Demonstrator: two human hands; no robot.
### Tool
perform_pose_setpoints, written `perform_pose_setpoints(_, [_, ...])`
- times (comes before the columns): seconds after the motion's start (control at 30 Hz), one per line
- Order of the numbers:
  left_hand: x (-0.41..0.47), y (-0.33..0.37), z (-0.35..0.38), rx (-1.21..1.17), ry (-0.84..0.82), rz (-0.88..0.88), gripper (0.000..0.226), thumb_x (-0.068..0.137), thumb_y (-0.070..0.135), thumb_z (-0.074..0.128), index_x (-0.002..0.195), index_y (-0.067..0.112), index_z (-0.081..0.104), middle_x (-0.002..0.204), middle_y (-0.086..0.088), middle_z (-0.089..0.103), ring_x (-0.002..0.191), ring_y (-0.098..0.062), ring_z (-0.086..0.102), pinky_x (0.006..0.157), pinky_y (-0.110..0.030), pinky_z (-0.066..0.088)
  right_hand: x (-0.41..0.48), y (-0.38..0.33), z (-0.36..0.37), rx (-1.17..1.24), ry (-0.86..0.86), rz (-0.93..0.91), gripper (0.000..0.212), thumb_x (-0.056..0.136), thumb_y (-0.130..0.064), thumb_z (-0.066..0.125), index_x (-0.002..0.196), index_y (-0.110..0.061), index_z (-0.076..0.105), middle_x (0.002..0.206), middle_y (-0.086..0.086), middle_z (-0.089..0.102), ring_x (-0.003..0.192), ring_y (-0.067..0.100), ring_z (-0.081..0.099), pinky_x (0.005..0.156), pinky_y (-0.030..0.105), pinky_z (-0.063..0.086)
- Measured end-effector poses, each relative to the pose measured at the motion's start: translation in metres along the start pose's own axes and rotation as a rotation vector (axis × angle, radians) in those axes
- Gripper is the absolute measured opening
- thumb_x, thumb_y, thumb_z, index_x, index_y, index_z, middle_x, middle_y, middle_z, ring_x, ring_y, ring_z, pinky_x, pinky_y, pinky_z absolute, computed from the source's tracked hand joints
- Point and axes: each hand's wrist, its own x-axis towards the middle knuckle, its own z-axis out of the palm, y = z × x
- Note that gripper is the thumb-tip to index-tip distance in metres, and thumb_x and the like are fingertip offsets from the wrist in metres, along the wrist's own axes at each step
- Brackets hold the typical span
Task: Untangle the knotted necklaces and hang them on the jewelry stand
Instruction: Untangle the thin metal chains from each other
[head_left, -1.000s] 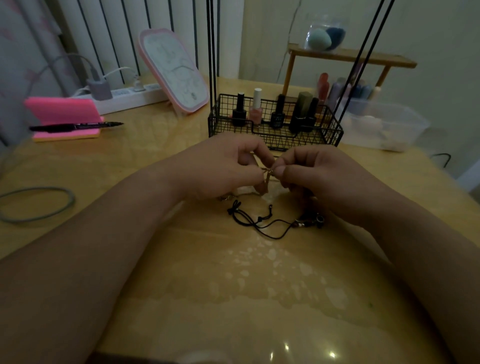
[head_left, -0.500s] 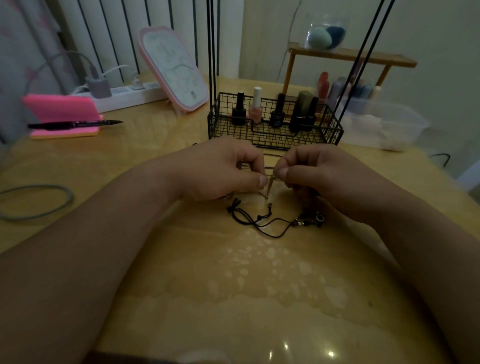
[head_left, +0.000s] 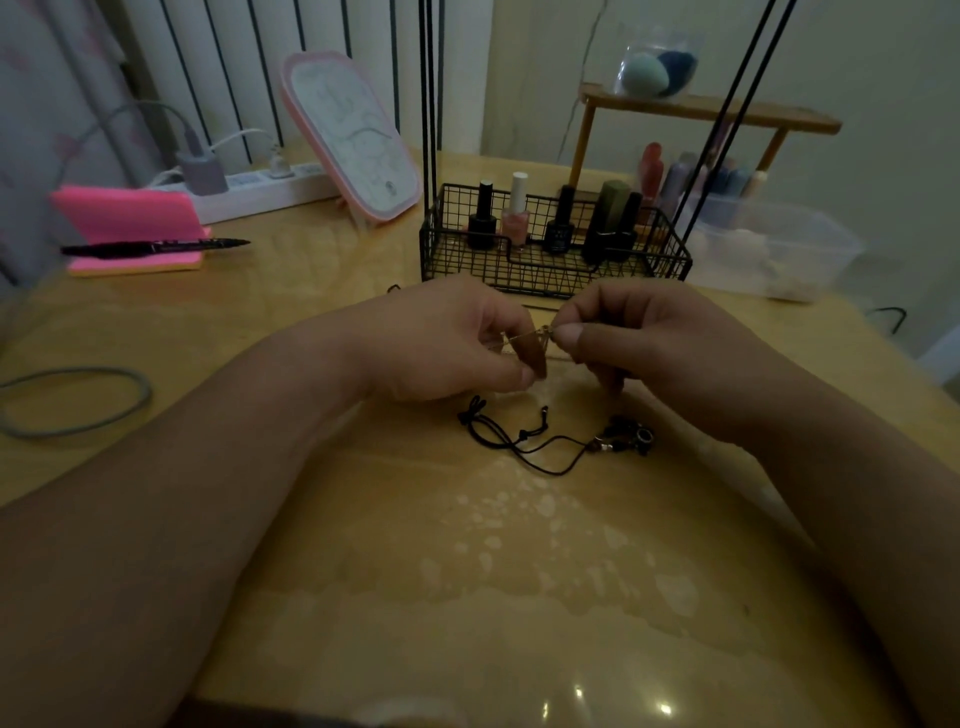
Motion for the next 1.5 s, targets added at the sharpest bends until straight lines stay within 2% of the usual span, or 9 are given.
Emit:
perform_pose_setpoints(0.17, [0.002, -0.003, 0.001, 0.044, -0.010, -0.013, 0.003, 0.093, 0.031, 0.076, 0.092, 0.034, 0.074, 0.059, 0.016, 0.059, 0.054, 0.000, 0.051, 0.057, -0.022, 0.039, 0.001, 0.001, -0.004, 0.121, 0.026, 0.005, 0.007, 0.099, -0.015, 0.065, 0.097, -0.013, 0.072, 0.075, -0.001, 0.061, 0.066, 0.016, 0.054, 0.059, 0.026, 0.048])
perform_pose_setpoints(0.37, [0.000, -0.003, -0.001, 0.032, 0.041, -0.026, 0.011, 0.090, 0.027, 0.075, 0.085, 0.032, 0.068, 0.083, 0.019, 0.069, 0.075, 0.002, 0.062, 0.068, -0.025, 0.048, 0.002, 0.001, -0.007, 0.174, 0.018, 0.015, 0.008, 0.099, -0.013, 0.063, 0.095, -0.012, 0.070, 0.073, 0.000, 0.059, 0.064, 0.017, 0.051, 0.058, 0.028, 0.047])
perform_pose_setpoints(0.47, [-0.002, 0.000, -0.002, -0.093, 0.055, -0.028, 0.011, 0.086, 0.022, 0.072, 0.080, 0.026, 0.064, 0.096, -0.001, 0.076, 0.088, -0.013, 0.071, 0.075, -0.038, 0.057, 0.002, 0.002, -0.007, 0.181, 0.019, 0.020, 0.008, 0.099, -0.012, 0.063, 0.095, -0.012, 0.071, 0.074, 0.000, 0.060, 0.064, 0.016, 0.051, 0.058, 0.027, 0.047])
perform_pose_setpoints(0.7, [-0.004, 0.001, -0.002, -0.326, 0.074, -0.055, 0.017, 0.093, -0.001, 0.060, 0.104, 0.010, 0.062, 0.061, -0.006, 0.059, 0.061, -0.023, 0.052, 0.058, -0.034, 0.042, 0.001, 0.003, -0.005, 0.099, 0.026, 0.032, 0.009, 0.100, -0.014, 0.064, 0.097, -0.012, 0.071, 0.074, 0.000, 0.061, 0.065, 0.016, 0.052, 0.058, 0.026, 0.048])
perform_pose_setpoints(0.8, [-0.004, 0.003, -0.002, -0.314, 0.075, -0.053, 0.020, 0.095, 0.008, 0.067, 0.114, 0.015, 0.064, 0.064, -0.006, 0.058, 0.059, -0.020, 0.054, 0.056, -0.032, 0.044, 0.001, 0.002, -0.001, 0.033, 0.015, 0.043, 0.010, 0.099, -0.019, 0.065, 0.094, -0.019, 0.073, 0.075, 0.005, 0.063, 0.067, 0.019, 0.053, 0.065, 0.036, 0.048])
perform_pose_setpoints(0.87, [-0.004, 0.005, 0.000, -0.284, 0.087, -0.039, 0.025, 0.095, 0.011, 0.068, 0.118, 0.021, 0.063, 0.075, -0.004, 0.066, 0.061, -0.014, 0.062, 0.053, -0.029, 0.048, 0.001, 0.000, 0.002, 0.029, -0.001, 0.048, 0.010, 0.099, -0.021, 0.066, 0.093, -0.022, 0.074, 0.083, 0.022, 0.064, 0.069, 0.027, 0.052, 0.069, 0.043, 0.046])
perform_pose_setpoints(0.97, [-0.005, 0.003, 0.001, -0.242, 0.131, -0.022, 0.032, 0.093, 0.012, 0.067, 0.120, 0.030, 0.062, 0.094, -0.002, 0.069, 0.071, -0.018, 0.069, 0.063, -0.042, 0.057, 0.000, -0.002, 0.007, 0.037, -0.005, 0.039, 0.009, 0.099, -0.020, 0.067, 0.094, -0.023, 0.075, 0.092, 0.034, 0.062, 0.070, 0.031, 0.051, 0.069, 0.047, 0.043])
perform_pose_setpoints(1.2, [-0.001, 0.000, 0.002, -0.109, 0.110, 0.004, 0.016, 0.094, 0.023, 0.074, 0.108, 0.025, 0.068, 0.057, 0.007, 0.051, 0.050, -0.009, 0.043, 0.049, -0.026, 0.037, 0.001, 0.000, 0.007, 0.013, 0.029, 0.039, 0.007, 0.099, -0.022, 0.067, 0.096, -0.022, 0.073, 0.085, 0.029, 0.063, 0.064, 0.027, 0.049, 0.064, 0.044, 0.044])
perform_pose_setpoints(1.5, [0.002, -0.007, 0.003, -0.022, 0.146, 0.048, 0.006, 0.099, 0.029, 0.068, 0.097, 0.030, 0.073, 0.062, 0.009, 0.056, 0.053, -0.002, 0.047, 0.051, -0.018, 0.039, 0.003, 0.005, 0.008, -0.115, 0.054, 0.055, 0.008, 0.099, -0.034, 0.067, 0.095, -0.029, 0.072, 0.083, 0.003, 0.072, 0.061, 0.011, 0.056, 0.059, 0.034, 0.048])
